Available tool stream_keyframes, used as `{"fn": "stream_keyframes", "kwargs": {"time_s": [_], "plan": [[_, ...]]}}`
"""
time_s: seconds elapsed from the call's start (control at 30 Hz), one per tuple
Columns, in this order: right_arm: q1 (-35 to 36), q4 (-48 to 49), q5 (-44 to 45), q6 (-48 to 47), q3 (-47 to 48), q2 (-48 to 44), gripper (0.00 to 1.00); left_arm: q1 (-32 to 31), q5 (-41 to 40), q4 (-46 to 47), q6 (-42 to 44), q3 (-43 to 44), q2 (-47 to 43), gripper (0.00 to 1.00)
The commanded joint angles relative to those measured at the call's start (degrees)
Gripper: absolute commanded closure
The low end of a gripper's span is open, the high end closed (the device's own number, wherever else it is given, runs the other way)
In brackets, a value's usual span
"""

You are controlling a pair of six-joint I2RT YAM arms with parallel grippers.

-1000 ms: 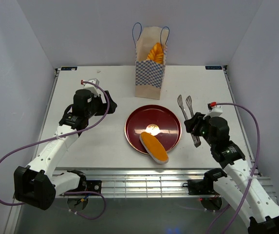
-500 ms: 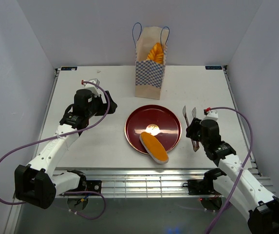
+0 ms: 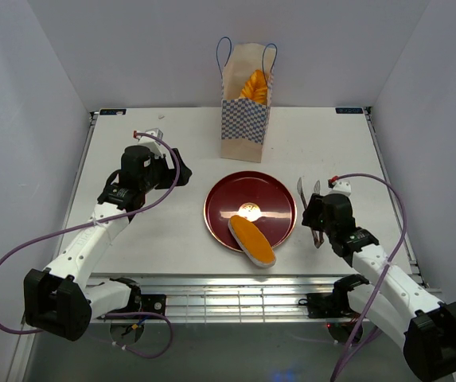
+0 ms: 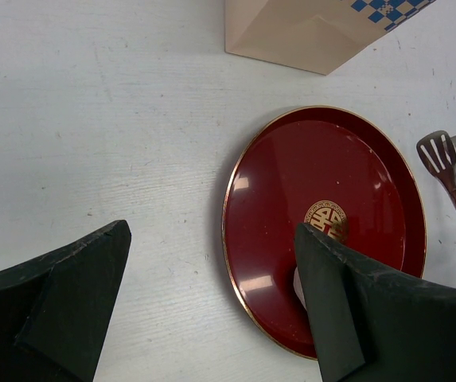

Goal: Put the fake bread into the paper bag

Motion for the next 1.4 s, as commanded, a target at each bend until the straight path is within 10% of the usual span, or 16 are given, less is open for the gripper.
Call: {"fn": "stream_keyframes", "kwargs": {"time_s": [0.0,1.37], "plan": [[-0.2,3.6,0.2,-0.4,-0.6,0.9,0.41,0.0,0.7,-0.3,0.4,1.9,-0.3,0.06],[-0.2,-1.8,0.8,-2.0,5.4,15.5,0.2,0.0,1.0,-0.3,0.4,1.9,0.1,0.06]]}}
